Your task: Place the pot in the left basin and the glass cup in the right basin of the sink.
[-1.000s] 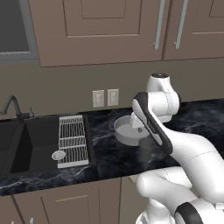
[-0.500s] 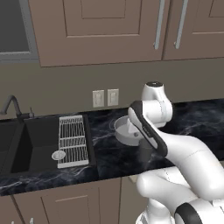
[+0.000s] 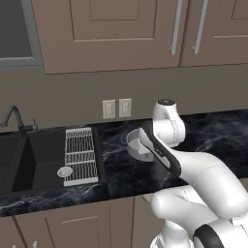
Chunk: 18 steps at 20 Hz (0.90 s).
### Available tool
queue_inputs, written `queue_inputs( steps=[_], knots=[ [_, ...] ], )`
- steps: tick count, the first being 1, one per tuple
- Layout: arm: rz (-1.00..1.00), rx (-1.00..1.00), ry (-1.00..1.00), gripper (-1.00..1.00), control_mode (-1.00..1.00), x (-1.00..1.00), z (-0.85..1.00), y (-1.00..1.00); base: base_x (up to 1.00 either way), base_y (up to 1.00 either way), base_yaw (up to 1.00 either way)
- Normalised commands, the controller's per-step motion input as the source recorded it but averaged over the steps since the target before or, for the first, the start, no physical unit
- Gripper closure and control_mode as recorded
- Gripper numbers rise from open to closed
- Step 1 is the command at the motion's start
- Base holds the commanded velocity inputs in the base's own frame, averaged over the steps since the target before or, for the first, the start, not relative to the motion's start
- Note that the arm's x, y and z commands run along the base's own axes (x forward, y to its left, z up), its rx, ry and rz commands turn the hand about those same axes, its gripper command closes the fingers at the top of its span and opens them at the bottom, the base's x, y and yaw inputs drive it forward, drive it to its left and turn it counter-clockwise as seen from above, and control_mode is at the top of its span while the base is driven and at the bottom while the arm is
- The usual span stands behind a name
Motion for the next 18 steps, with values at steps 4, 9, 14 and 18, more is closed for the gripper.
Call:
queue_inputs(
  steps=[4, 9, 14, 18],
  knots=[
    [0.0, 0.0, 0.0, -1.0, -1.0, 0.0, -0.3, 0.0, 0.0, 0.0, 0.0],
    [0.0, 0.0, 0.0, -1.0, -1.0, 0.0, -0.26, 0.0, 0.0, 0.0, 0.0],
    [0.0, 0.0, 0.0, -1.0, -1.0, 0.0, -0.27, 0.0, 0.0, 0.0, 0.0],
    [0.0, 0.01, 0.02, -1.0, -1.0, 0.0, -0.14, -0.01, 0.0, 0.0, 0.0]
  ],
)
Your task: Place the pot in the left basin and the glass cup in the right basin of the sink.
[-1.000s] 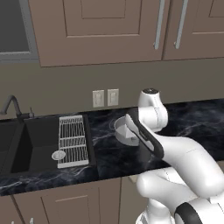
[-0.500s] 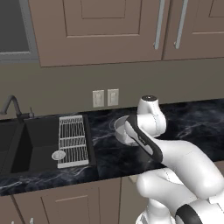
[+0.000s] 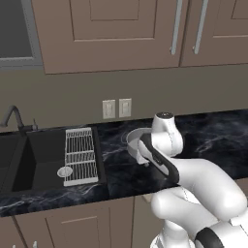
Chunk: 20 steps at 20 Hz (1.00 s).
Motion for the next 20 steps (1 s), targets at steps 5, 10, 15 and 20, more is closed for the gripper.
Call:
queue_inputs(
  steps=[5, 10, 15, 20],
  knots=[
    [0.0, 0.01, 0.01, -1.0, -1.0, 0.0, -0.14, 0.0, 0.0, 0.0, 0.0],
    [0.0, 0.0, 0.0, 1.0, -1.0, 0.0, -0.09, 0.0, 0.0, 0.0, 0.0],
    [0.0, 0.0, 0.0, 1.0, -1.0, 0.0, -0.02, 0.0, 0.0, 0.0, 0.0],
    [0.0, 0.0, 0.0, 1.0, -1.0, 0.0, 0.0, 0.0, 0.0, 0.0, 0.0]
  ],
)
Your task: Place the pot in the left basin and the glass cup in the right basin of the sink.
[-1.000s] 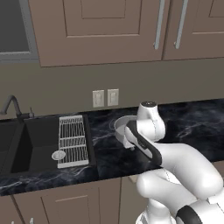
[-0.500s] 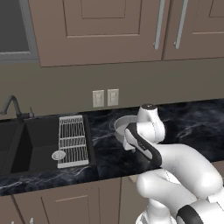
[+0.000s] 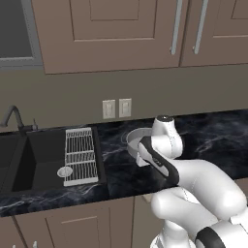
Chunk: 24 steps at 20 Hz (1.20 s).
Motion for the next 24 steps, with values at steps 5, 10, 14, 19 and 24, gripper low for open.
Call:
queue_inputs(
  steps=[5, 10, 14, 19, 24],
  knots=[
    [0.0, 0.0, 0.0, 1.0, -1.0, 0.0, 0.0, 0.0, 0.0, 0.0, 0.0],
    [0.0, -0.07, 0.07, 1.0, -1.0, 0.01, 0.27, 0.2, 0.0, 0.0, 0.0],
    [0.0, -0.02, 0.06, 1.0, -1.0, 0.1, 0.25, 0.51, 0.0, 0.0, 0.0],
    [0.09, 0.0, 0.06, 1.0, -1.0, 0.14, 0.3, 0.58, 0.0, 0.0, 0.0],
    [0.21, -0.06, 0.12, 1.0, -1.0, 0.0, 0.44, 0.78, 0.0, 0.0, 0.0]
  ],
)
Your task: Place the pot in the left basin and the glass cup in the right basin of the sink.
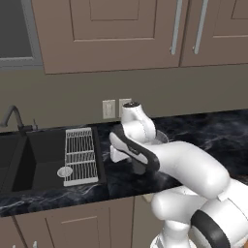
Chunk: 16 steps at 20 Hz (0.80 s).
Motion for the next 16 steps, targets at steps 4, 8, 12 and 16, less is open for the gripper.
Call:
queue_inputs(
  steps=[4, 8, 12, 16],
  knots=[
    [0.24, -0.06, 0.12, 1.0, -1.0, 0.02, 0.28, 0.6, 0.0, 0.0, 0.0],
    [0.25, 0.0, 0.07, 1.0, -1.0, 0.02, 0.11, 0.51, 0.0, 0.0, 0.0],
    [0.34, 0.0, 0.09, 1.0, -1.0, 0.15, 0.02, 0.5, 0.0, 0.0, 0.0],
    [0.4, 0.0, 0.06, 1.0, -1.0, 0.04, 0.0, 0.46, 0.0, 0.0, 0.0]
  ],
)
